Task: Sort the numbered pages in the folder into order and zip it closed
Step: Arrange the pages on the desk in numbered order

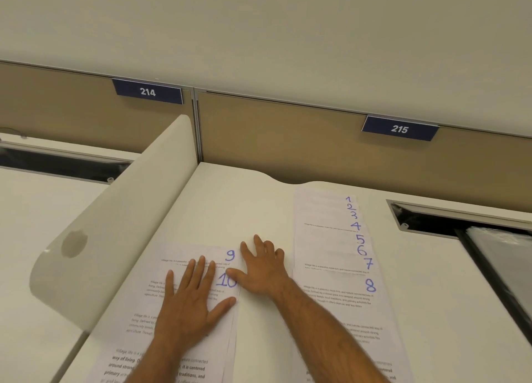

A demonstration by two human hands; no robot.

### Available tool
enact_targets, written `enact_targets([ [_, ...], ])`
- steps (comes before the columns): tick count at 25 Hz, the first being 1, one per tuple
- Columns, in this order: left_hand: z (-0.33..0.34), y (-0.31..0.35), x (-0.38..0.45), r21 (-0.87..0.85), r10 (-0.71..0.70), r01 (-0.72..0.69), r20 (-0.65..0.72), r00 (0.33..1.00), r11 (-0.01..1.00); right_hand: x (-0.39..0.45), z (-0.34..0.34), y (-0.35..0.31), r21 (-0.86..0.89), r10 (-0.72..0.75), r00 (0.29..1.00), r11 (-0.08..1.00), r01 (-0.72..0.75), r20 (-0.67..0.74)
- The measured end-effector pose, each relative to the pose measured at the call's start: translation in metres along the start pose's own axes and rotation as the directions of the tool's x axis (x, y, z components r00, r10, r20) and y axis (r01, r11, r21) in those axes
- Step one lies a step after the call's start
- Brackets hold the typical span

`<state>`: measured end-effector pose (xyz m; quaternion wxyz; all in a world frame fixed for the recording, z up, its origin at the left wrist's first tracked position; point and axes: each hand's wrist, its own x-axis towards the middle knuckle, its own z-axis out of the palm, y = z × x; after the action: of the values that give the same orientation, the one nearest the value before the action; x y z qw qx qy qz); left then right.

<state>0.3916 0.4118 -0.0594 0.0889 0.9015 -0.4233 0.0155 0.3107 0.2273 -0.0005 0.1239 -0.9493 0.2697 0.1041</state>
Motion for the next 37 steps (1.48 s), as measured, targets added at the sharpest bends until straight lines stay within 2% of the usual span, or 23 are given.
enact_targets([
  [4, 0.001, 0.0, 0.004, 0.007, 0.014, -0.014, 0.013, 1.0, 1.0, 0.005, 0.004, -0.005, 0.067, -0.032, 0.999, 0.997, 0.032, -0.003],
  [6, -0.001, 0.0, 0.006, -0.002, 0.002, -0.002, 0.03, 1.0, 1.0, 0.006, 0.0, -0.009, 0.17, -0.042, 0.999, 0.985, 0.039, 0.009],
  [7, -0.001, 0.001, 0.007, -0.006, -0.006, 0.007, 0.032, 0.999, 1.0, 0.006, -0.002, -0.013, 0.244, -0.039, 0.999, 0.969, 0.045, -0.027],
  [10, -0.002, 0.002, 0.009, -0.021, -0.015, 0.015, 0.026, 1.0, 1.0, 0.014, -0.001, -0.026, 0.503, 0.122, 0.973, 0.864, -0.007, -0.196],
  [13, -0.005, 0.003, 0.009, -0.045, -0.022, 0.022, 0.009, 1.0, 0.999, 0.014, -0.003, -0.032, 0.694, 0.261, 0.95, 0.716, -0.074, -0.168],
  [17, -0.009, 0.01, 0.013, -0.087, -0.011, 0.013, 0.03, 0.999, 0.996, 0.009, -0.02, -0.018, 0.748, 0.348, 0.918, 0.657, -0.092, -0.192],
  [20, -0.014, 0.012, 0.015, -0.094, -0.001, 0.005, 0.041, 0.999, 0.996, 0.009, -0.043, 0.0, 0.766, 0.413, 0.873, 0.639, -0.073, -0.261],
  [26, -0.01, 0.013, 0.018, -0.116, 0.014, -0.008, 0.051, 0.999, 0.993, -0.004, -0.095, 0.052, 0.771, 0.45, 0.75, 0.626, 0.122, -0.484],
  [30, -0.009, 0.014, 0.019, -0.09, 0.008, -0.002, 0.064, 0.998, 0.996, -0.014, -0.123, 0.096, 0.799, 0.513, 0.661, 0.556, 0.23, -0.548],
  [35, -0.014, 0.018, 0.022, -0.055, -0.028, 0.031, 0.07, 0.997, 0.998, -0.051, -0.15, 0.146, 0.845, 0.513, 0.677, 0.403, 0.352, -0.527],
  [37, -0.017, 0.022, 0.029, -0.083, -0.034, 0.037, 0.03, 0.999, 0.996, -0.07, -0.154, 0.162, 0.866, 0.502, 0.708, 0.328, 0.376, -0.497],
])
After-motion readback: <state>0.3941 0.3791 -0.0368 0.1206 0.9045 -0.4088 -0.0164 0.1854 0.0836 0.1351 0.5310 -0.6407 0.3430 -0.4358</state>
